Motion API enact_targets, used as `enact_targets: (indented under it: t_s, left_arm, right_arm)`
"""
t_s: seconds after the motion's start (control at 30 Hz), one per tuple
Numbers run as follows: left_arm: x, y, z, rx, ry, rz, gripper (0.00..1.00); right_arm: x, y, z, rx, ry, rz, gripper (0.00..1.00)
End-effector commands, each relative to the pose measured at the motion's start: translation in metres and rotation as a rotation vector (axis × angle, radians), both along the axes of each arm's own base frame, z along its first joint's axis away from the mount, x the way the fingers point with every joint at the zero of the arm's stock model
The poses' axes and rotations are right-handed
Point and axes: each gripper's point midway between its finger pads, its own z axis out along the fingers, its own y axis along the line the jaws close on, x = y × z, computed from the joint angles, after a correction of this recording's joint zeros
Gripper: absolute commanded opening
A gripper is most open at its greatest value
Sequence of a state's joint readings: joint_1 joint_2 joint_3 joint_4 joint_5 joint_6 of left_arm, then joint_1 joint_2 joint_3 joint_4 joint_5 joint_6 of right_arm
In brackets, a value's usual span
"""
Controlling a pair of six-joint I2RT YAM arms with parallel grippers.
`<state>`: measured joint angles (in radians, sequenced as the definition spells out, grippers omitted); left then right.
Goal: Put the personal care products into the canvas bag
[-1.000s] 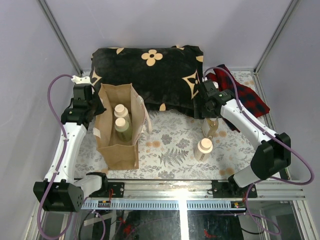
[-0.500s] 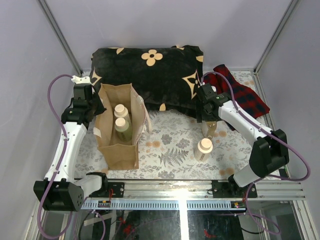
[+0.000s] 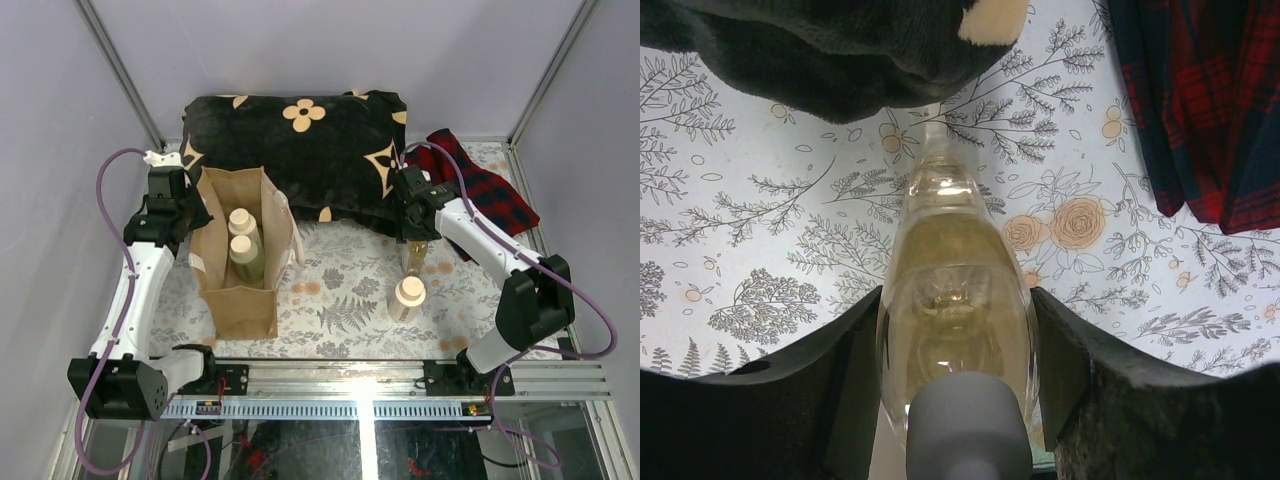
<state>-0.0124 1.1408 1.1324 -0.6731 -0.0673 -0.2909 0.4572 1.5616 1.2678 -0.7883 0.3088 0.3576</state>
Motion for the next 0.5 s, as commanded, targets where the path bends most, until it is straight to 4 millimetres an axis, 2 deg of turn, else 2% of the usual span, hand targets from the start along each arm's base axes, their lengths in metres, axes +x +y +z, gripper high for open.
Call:
enact_targets:
  t_s: [0.0, 0.1, 0.4, 0.47]
  left_arm:
    - [0.010, -0.002, 0.010, -0.012, -0.040, -0.006, 0.00]
    - [0.011, -0.001, 0.009, -0.008, -0.038, -0.002, 0.00]
    - [0.011, 0.001, 0.010, -0.003, -0.038, 0.005, 0.00]
    - [0.011, 0.001, 0.010, -0.003, -0.040, 0.007, 0.00]
  right_arm:
    - [0.019, 0.010, 0.034, 0.034, -0.064, 0.031, 0.06]
    - [0.028, 0.016, 0.061, 0.062, -0.103, 0.050, 0.02]
    - [0.047, 0.035, 0.152, 0.154, -0.248, 0.126, 0.01]
    - [0.049, 0.044, 0.173, 0.207, -0.289, 0.156, 0.01]
